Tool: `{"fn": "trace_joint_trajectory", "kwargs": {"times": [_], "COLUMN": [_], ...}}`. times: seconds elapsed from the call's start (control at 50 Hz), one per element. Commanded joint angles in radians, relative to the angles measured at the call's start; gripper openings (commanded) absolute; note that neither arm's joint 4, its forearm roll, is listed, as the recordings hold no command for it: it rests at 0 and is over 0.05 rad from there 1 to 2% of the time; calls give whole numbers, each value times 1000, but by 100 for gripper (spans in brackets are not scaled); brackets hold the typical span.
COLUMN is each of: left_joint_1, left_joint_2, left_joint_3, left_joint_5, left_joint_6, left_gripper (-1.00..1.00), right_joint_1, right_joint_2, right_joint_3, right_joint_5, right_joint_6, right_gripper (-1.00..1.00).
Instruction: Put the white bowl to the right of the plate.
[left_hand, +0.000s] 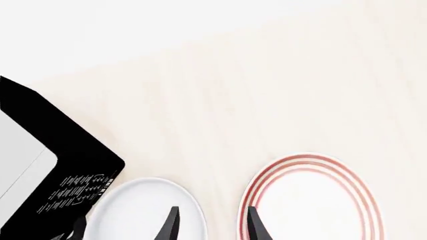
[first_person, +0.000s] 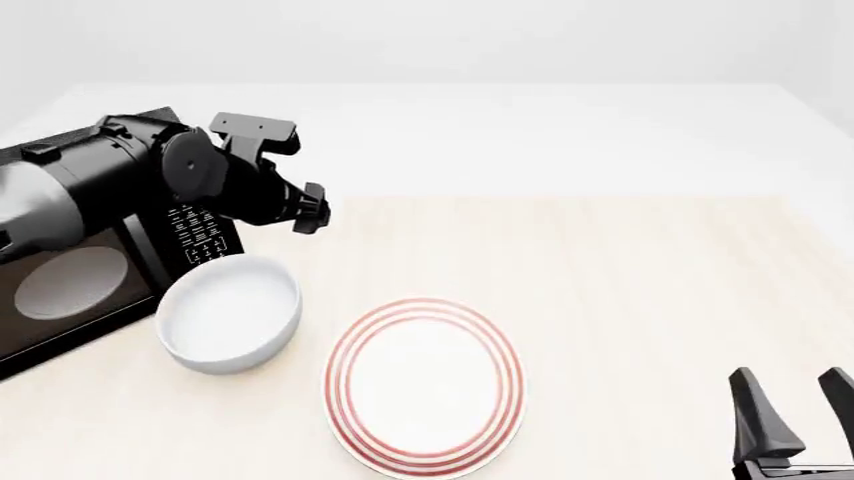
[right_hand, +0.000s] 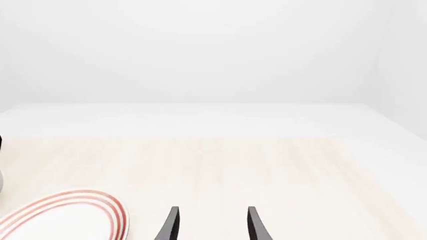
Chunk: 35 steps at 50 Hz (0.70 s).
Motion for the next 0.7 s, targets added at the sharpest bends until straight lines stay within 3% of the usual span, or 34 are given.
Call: {"fn": "trace_joint_trajectory", "kwargs": {"times": [0.02,0.7], "left_joint_1": [2,35], "left_joint_2": [9,20], "left_joint_3": [56,146], "left_joint_5": [-55,-119], "left_joint_6": [-30,-54], "left_gripper": [100,100], "right_joint_1": [0,0], "right_joint_2": [0,0], "right_joint_3": [0,0], "right_joint_5": [0,0], "right_joint_6": [0,0], "right_gripper": [100,100]}}
